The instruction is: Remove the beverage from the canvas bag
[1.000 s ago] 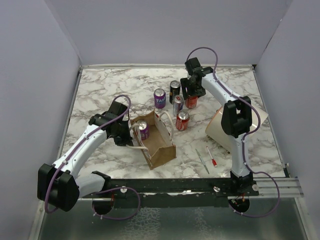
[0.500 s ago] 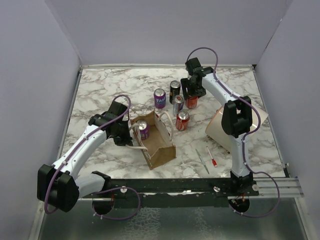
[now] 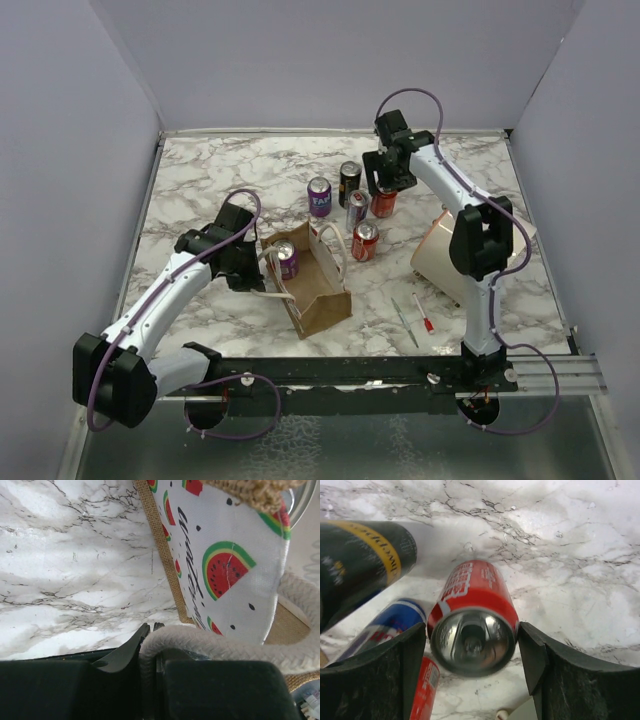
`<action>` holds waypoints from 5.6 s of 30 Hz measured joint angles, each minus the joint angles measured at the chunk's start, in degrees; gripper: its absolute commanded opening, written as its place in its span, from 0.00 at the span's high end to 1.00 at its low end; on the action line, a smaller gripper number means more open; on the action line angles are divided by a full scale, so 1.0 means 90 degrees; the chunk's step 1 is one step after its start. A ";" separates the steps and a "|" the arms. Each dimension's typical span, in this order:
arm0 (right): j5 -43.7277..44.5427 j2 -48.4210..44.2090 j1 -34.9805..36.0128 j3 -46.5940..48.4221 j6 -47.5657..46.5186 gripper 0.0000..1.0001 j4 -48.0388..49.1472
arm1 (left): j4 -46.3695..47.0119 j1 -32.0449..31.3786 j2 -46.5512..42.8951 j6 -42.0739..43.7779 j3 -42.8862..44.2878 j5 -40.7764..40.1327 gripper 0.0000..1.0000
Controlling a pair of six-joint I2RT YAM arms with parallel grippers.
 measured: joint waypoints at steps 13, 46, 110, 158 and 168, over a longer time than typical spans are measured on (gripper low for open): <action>-0.0763 -0.2305 0.0000 -0.1812 -0.0019 0.29 0.0245 | 0.0090 0.0000 -0.0503 -0.0070 -0.0211 0.0027 1.00; -0.2161 -0.3240 0.3946 -0.1430 0.0386 0.39 0.1197 | 0.0393 0.0000 -0.1707 -0.0724 -0.1112 0.0294 1.00; -0.0270 -0.1467 0.4044 -0.3240 -0.0095 0.15 0.4126 | -0.0109 0.0000 -0.1974 -0.1037 -0.1132 0.0287 1.00; -0.0869 -0.1044 0.3959 -0.3861 -0.1158 0.74 0.6705 | -0.0228 0.0002 -0.1756 -0.0828 -0.0928 0.0189 1.00; -0.0845 -0.1979 0.3959 -0.3861 -0.1243 0.98 0.5714 | -0.0097 0.0002 -0.1610 -0.0821 -0.0928 0.0192 1.00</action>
